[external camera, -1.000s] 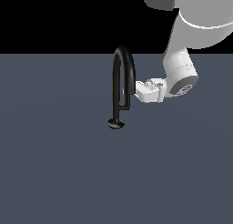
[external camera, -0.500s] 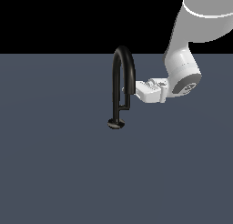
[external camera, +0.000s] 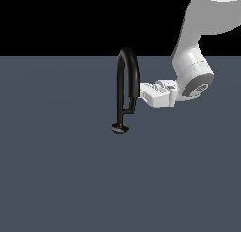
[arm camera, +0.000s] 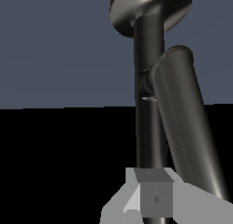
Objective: Turn on the faucet by rotating a designated handle.
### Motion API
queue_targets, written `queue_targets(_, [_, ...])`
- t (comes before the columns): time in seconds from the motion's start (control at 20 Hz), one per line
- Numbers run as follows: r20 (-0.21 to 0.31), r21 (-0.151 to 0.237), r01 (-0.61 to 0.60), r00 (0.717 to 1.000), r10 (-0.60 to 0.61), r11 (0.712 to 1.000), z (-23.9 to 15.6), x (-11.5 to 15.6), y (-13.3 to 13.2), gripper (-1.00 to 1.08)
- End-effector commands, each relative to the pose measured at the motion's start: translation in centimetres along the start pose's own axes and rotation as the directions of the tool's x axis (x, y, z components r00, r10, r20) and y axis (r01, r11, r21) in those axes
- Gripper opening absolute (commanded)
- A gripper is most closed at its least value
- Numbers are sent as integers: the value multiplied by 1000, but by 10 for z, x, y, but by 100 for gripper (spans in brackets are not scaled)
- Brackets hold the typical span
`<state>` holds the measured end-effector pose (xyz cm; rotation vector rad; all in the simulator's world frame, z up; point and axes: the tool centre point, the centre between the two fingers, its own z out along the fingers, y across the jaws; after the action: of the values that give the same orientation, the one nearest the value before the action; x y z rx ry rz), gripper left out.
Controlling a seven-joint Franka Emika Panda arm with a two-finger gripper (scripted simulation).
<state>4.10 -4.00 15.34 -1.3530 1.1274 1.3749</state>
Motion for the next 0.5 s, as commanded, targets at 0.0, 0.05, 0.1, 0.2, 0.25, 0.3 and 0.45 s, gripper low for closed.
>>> queue_targets(0.0, [4, -6, -2, 1000, 2, 1000, 0, -4, 8, -100])
queue_targets(0.05, [4, -6, -2, 1000, 2, 1000, 0, -4, 11, -100])
queue_targets(0.1, [4, -6, -2, 1000, 2, 1000, 0, -5, 13, -100])
queue_targets(0.2, [4, -6, -2, 1000, 2, 1000, 0, -6, 16, -100])
queue_targets(0.25, [0, -2, 3, 1000, -3, 1000, 0, -6, 11, -100])
queue_targets(0.3, [0, -2, 3, 1000, -3, 1000, 0, -5, 14, -100])
queue_targets(0.45, [1, -2, 2, 1000, -2, 1000, 0, -1, 23, -100])
